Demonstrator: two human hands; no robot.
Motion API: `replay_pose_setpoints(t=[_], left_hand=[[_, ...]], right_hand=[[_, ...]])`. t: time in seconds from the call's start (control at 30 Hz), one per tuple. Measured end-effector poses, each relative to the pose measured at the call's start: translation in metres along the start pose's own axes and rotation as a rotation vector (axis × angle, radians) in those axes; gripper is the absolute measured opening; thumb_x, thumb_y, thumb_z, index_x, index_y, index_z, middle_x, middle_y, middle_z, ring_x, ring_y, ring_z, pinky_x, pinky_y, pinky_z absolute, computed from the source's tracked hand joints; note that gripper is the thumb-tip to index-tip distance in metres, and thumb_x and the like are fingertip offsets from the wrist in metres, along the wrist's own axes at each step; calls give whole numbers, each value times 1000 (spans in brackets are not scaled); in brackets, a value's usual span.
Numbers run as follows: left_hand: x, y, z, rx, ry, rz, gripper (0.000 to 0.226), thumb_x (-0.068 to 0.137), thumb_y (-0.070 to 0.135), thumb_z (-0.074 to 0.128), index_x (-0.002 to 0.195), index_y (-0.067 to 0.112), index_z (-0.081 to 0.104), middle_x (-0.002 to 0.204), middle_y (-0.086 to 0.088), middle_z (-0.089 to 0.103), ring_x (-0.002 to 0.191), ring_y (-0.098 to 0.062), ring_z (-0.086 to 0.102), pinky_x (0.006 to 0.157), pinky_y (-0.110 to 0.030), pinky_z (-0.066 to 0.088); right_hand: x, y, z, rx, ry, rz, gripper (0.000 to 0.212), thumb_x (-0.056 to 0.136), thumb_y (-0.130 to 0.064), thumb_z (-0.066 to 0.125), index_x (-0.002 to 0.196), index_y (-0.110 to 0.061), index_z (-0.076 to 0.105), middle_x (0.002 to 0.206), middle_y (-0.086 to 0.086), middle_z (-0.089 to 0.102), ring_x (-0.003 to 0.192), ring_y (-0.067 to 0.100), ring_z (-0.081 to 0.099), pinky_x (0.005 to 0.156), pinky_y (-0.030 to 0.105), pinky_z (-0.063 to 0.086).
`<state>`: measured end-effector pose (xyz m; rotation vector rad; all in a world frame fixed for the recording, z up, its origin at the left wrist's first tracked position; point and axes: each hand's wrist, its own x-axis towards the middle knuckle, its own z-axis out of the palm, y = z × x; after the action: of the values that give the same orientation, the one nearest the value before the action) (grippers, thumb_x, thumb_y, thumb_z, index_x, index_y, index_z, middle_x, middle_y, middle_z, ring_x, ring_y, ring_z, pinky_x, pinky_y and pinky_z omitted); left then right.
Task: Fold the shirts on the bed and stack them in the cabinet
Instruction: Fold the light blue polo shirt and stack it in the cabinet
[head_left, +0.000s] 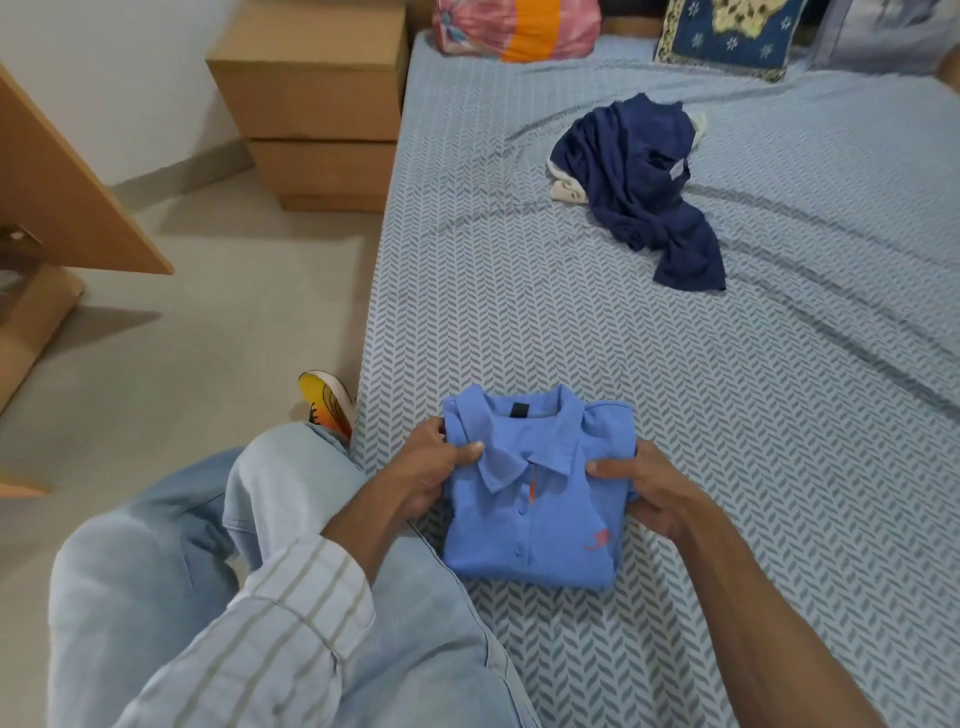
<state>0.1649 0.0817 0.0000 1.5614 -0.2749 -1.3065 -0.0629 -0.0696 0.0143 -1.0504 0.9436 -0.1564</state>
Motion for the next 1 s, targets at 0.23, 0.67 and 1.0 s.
replay_pose_setpoints(t=[0.23, 0.67, 1.0], left_hand=[[-38, 66, -14, -186, -86, 151, 46, 73, 9, 77, 116, -1, 66, 114, -19, 72, 97, -31, 72, 76, -40, 61], [-139, 135, -157, -384, 105, 421, 20, 93, 0, 60, 112, 5, 65, 105, -12, 74, 89, -22, 74, 76, -34, 62], [-150, 101, -322, -527, 195, 368, 36, 85, 12, 73, 120, 9, 66, 119, -16, 70, 107, -32, 69, 88, -43, 59]], right_hand=[[-20, -65, 26, 92, -8, -194, 32, 76, -5, 68, 108, -5, 71, 98, 16, 76, 84, 32, 74, 66, 40, 61], [12, -157, 216, 7, -274, -284, 37, 94, 0, 55, 130, -1, 59, 110, 17, 73, 92, 28, 73, 78, 41, 62], [96, -148, 393, -100, -401, -59, 33, 89, -4, 61, 121, -4, 66, 111, 17, 73, 87, 28, 73, 74, 38, 62]])
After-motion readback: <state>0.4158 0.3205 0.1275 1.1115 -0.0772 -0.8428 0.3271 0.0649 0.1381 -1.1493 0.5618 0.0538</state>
